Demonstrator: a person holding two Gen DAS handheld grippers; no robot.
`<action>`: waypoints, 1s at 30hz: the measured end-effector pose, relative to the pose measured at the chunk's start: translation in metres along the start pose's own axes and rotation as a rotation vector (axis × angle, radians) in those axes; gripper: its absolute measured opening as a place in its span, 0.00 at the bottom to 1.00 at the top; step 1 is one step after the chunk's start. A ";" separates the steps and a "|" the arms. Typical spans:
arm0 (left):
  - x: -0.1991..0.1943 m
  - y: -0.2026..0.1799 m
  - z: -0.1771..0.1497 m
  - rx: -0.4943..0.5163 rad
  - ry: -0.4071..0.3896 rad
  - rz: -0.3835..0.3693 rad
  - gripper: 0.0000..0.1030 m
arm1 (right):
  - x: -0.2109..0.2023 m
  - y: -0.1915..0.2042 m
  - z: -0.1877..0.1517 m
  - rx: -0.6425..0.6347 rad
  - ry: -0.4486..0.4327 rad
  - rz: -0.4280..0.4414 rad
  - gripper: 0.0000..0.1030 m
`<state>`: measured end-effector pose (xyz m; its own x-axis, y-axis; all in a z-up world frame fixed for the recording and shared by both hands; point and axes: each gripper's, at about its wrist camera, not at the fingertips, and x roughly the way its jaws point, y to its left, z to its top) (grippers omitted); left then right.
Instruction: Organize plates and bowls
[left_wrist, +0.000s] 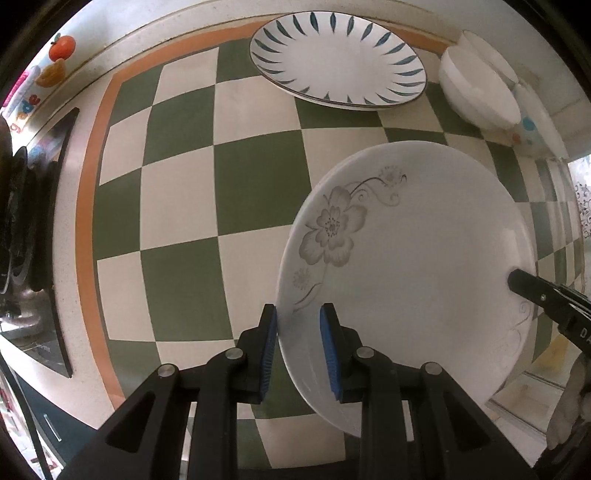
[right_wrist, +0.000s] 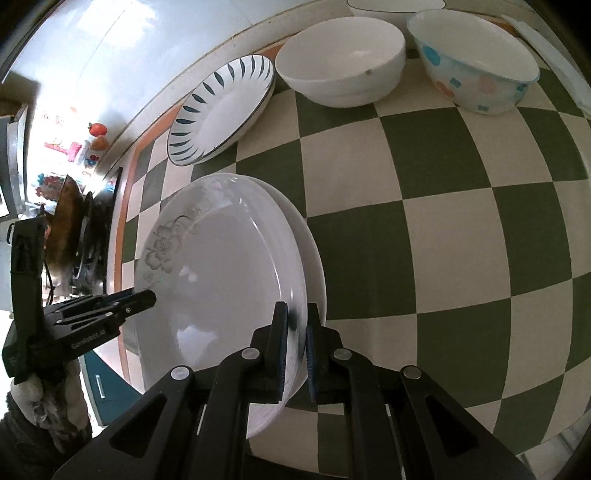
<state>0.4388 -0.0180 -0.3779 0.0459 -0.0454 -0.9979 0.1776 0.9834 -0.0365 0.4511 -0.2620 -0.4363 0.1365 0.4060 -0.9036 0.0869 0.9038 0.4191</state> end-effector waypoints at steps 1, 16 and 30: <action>0.000 -0.003 -0.001 0.007 -0.001 0.011 0.21 | 0.000 -0.001 0.000 -0.005 0.000 -0.008 0.10; -0.015 -0.009 -0.002 -0.012 -0.010 -0.016 0.21 | -0.002 -0.001 0.007 0.004 0.110 -0.043 0.13; -0.063 0.050 0.105 -0.228 -0.107 -0.118 0.24 | -0.062 0.040 0.140 -0.082 -0.016 0.033 0.41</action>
<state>0.5481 0.0157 -0.3112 0.1436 -0.1685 -0.9752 -0.0374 0.9838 -0.1755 0.5846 -0.2701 -0.3511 0.1536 0.4337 -0.8879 0.0012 0.8984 0.4391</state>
